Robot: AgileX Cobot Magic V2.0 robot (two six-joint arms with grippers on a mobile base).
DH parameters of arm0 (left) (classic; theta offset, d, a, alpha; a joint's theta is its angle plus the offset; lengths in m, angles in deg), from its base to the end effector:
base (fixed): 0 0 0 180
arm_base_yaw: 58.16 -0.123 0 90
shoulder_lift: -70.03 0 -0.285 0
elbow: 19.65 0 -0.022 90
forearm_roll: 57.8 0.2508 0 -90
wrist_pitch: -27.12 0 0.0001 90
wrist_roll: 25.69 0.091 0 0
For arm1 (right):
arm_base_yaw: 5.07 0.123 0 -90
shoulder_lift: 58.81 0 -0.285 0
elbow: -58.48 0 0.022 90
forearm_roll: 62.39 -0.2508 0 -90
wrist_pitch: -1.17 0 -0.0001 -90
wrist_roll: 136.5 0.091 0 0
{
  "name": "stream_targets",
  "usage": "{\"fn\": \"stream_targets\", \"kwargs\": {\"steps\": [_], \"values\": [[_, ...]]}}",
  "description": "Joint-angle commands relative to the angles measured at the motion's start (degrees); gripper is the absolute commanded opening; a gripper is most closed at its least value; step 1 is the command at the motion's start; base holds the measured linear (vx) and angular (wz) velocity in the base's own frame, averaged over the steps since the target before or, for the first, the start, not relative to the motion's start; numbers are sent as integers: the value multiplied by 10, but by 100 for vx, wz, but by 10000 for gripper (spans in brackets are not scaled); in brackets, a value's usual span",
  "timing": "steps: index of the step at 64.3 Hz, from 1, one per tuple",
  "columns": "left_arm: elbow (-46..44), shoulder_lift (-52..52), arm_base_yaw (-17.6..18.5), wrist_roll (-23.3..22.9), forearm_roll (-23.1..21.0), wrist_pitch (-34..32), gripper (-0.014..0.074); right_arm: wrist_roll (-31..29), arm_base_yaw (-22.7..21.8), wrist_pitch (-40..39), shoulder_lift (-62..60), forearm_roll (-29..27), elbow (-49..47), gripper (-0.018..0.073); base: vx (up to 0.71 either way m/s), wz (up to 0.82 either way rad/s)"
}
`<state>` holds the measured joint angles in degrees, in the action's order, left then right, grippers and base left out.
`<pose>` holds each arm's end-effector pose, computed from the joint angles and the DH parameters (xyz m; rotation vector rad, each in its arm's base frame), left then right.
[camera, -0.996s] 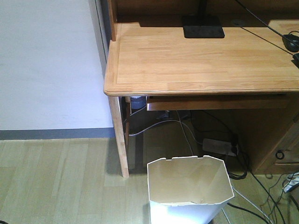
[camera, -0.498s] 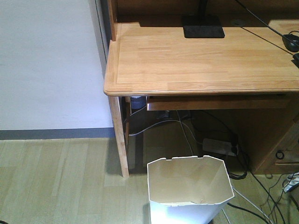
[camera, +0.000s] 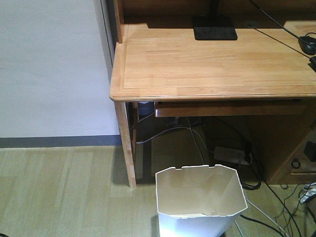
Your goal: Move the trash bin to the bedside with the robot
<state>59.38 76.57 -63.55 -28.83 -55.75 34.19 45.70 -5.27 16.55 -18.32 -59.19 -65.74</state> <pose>0.0558 0.0057 0.1925 -0.0950 1.6143 0.0613 0.1195 -0.0018 0.2689 -0.0019 1.9483 -0.0270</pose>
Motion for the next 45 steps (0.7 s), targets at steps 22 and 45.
{"fn": "stream_targets", "kwargs": {"steps": [22,45], "values": [[-14,-3,0,-3,-1,-42,-6,6,0,-76,51,-20,-28,521,0,0],[-14,-3,0,-3,-1,-42,-6,3,-1,65,304,-20,-204,521,0,0]]}}
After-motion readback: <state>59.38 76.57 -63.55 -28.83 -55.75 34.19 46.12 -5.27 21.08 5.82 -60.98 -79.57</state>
